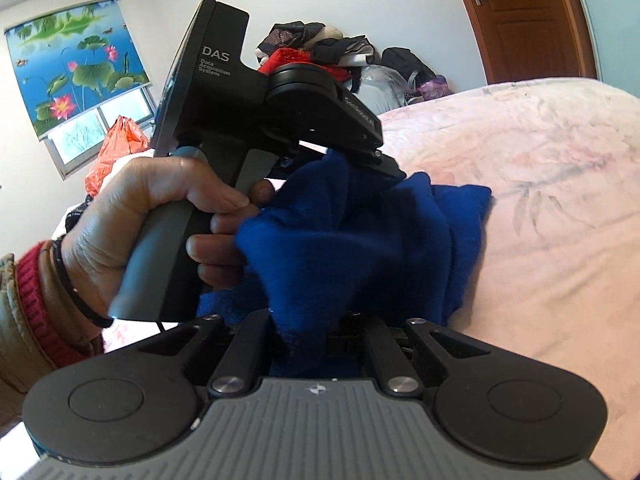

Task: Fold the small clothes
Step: 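Lift the folded sweater with both grippers and fold it over, then open both grippers and release the folded sweater onto the bed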

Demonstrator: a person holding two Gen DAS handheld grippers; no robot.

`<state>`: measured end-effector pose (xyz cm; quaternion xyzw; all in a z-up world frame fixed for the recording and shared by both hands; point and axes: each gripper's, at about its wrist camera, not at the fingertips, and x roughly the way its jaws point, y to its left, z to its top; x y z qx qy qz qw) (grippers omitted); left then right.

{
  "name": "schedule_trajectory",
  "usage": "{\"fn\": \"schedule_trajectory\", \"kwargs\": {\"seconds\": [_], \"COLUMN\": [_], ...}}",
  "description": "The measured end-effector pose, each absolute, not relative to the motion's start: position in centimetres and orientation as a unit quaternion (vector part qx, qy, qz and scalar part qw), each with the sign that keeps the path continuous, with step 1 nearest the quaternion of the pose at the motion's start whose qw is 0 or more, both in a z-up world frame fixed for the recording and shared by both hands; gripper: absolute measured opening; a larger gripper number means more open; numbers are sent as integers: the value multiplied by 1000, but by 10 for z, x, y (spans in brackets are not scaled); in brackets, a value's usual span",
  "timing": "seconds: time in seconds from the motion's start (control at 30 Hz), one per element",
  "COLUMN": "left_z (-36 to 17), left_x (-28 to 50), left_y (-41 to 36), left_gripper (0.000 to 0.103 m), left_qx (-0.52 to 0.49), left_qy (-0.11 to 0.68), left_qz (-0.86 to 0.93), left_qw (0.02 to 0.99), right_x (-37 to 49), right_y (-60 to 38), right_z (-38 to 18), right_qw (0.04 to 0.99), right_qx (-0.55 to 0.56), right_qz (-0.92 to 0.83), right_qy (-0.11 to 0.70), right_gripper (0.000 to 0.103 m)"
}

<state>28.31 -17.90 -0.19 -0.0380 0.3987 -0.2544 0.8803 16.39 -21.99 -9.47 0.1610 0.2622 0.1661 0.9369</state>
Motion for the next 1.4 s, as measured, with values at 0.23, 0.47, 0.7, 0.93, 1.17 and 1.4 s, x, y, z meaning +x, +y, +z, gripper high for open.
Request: {"fn": "schedule_trajectory", "kwargs": {"seconds": [0.23,0.47,0.7,0.93,1.17,1.4], "left_z": [-13,0,42,28,11,-1], "left_x": [285,282,271,246,194,165], "left_y": [-188,-184,-171,-130,-119,-132], "left_gripper": [11,52,86,86,86,86], "left_qx": [-45,-60,-64,-6,51,97], "left_qy": [425,410,336,351,342,340], "left_qz": [-272,-276,-263,-195,-189,-222], "left_qw": [862,867,902,916,919,909], "right_x": [170,169,153,194,281,294], "right_y": [-238,-268,-285,-308,-298,-289], "right_z": [-112,-125,-109,-75,-86,-88], "right_qw": [910,881,899,922,904,918], "right_qx": [228,296,245,231,245,215], "right_qz": [173,177,177,169,184,150], "right_qy": [301,323,317,260,298,297], "right_gripper": [13,46,56,69,66,7]}}
